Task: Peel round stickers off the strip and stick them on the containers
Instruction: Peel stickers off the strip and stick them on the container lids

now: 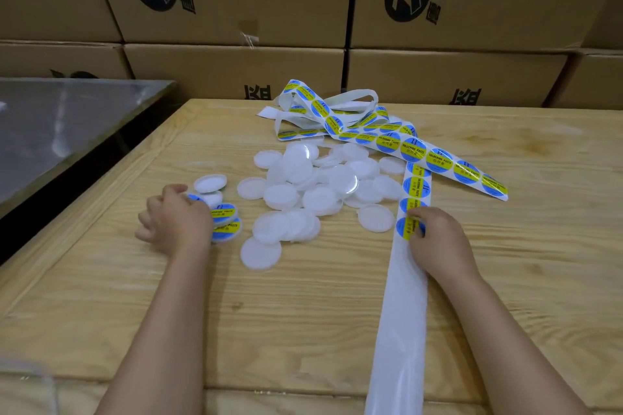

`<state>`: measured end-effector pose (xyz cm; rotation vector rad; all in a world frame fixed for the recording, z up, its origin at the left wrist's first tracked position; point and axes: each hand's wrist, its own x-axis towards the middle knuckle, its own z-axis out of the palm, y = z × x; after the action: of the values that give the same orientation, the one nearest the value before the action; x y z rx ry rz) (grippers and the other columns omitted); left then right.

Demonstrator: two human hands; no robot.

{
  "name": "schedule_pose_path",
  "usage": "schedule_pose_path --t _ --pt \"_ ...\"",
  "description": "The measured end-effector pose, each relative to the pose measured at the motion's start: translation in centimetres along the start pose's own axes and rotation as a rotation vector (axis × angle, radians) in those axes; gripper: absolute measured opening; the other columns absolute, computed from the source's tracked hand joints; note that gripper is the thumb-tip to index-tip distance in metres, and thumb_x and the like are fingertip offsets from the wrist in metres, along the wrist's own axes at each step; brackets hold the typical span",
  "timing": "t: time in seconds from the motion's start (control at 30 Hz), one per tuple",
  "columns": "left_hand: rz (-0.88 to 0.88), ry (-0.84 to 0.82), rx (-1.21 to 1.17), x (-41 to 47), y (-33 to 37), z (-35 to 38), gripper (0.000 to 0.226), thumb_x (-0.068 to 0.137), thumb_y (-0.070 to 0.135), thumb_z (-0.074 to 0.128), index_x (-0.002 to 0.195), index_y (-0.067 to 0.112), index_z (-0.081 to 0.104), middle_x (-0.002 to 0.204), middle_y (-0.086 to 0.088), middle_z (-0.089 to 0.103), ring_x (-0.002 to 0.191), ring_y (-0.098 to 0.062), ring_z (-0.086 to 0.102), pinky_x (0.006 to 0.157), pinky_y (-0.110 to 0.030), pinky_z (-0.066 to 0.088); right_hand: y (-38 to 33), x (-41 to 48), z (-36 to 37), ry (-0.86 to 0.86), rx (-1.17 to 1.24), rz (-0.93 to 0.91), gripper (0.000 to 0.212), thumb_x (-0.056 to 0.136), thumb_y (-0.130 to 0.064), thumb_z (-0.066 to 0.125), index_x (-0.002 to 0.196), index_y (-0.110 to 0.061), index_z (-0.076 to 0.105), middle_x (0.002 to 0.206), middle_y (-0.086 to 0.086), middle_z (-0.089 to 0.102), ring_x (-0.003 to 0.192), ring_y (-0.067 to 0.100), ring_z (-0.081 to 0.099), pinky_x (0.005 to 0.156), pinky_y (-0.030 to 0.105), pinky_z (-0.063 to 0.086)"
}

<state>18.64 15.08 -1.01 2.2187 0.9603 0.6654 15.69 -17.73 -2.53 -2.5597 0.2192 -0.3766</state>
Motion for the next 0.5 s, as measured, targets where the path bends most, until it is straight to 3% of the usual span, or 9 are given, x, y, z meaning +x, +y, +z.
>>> schedule_pose_path --t 0.17,0.3,0.4,0.5 --pt "0.138 0.110 -0.011 -0.9 0.7 0.1 0.031 0.086 0.008 0.045 0.110 0.018 0.062 0.127 -0.011 0.049 0.117 -0.035 0.037 0.098 -0.043 0.022 -0.1 0.2 -0.2 -0.004 -0.049 -0.006 0.044 0.074 0.002 0.056 0.115 -0.010 0.066 0.113 0.013 0.062 0.109 0.034 0.053 0.092 0.038 0.043" --pt "0.642 0.139 -0.199 -5.0 3.8 0.2 0.028 0.079 0.003 0.050 0.100 0.009 0.068 0.099 -0.012 0.066 0.095 -0.035 0.057 0.084 -0.039 0.029 -0.4 0.1 -0.1 0.065 -0.003 0.019 0.033 0.075 0.007 0.048 0.090 -0.007 0.074 0.106 0.011 0.063 0.105 0.032 0.053 0.086 0.031 0.040" --pt "1.123 -0.146 -0.337 -10.5 5.7 0.9 0.027 0.071 -0.002 0.057 0.094 0.005 0.070 0.088 -0.008 0.071 0.082 -0.030 0.066 0.080 -0.037 0.038 -0.7 0.0 -0.3 0.079 0.061 0.030 0.035 0.070 0.010 0.044 0.063 -0.014 0.068 0.097 0.009 0.066 0.097 0.030 0.057 0.081 0.032 0.044" --pt "1.378 -0.578 -0.160 -14.7 6.8 2.8 0.025 0.085 0.010 0.054 0.107 0.012 0.067 0.105 -0.002 0.069 0.101 -0.025 0.061 0.089 -0.034 0.032 -0.9 -0.1 -0.5 0.067 0.064 0.038 0.036 0.067 0.009 0.044 0.053 -0.020 0.060 0.086 0.010 0.069 0.087 0.032 0.061 0.077 0.035 0.047"
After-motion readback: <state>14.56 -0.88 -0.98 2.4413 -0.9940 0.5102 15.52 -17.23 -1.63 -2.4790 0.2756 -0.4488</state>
